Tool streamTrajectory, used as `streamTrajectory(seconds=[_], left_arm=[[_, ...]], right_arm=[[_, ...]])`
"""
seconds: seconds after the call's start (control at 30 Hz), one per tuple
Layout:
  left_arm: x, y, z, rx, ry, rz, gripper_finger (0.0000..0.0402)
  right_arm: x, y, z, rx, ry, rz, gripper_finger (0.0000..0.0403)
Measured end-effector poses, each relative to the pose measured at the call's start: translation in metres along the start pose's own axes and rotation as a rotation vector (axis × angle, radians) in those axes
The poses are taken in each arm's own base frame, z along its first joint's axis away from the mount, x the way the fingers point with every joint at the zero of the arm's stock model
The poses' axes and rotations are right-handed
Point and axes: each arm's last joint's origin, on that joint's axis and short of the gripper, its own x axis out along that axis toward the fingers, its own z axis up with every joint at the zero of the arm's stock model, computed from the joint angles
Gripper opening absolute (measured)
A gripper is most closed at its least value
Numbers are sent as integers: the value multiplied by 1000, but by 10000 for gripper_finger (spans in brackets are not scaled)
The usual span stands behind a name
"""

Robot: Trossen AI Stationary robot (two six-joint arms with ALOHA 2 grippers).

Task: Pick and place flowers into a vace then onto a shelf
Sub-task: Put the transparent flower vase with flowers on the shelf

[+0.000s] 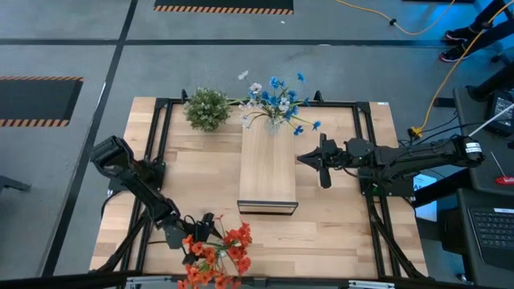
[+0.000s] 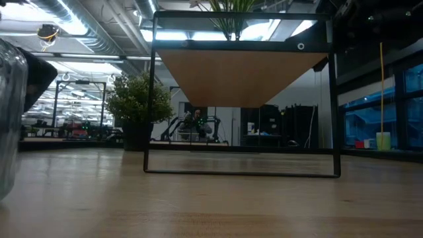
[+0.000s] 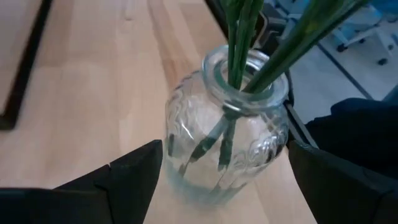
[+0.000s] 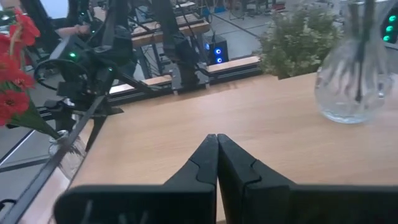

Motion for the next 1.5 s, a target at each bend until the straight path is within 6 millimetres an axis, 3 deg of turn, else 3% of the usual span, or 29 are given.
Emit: streamTrajectory(seconds=[0.4, 1.1, 1.5], left_arm=[[6, -1, 5, 38, -46, -15, 340], [16, 2, 3, 49, -67, -37, 339], [15, 2, 3, 45, -69, -34, 283]], right_arm=[[-1, 11, -1, -7, -6, 60, 6], [-1, 11, 0, -7, -8, 61, 6], [-1, 11, 0, -8, -8, 61, 6]])
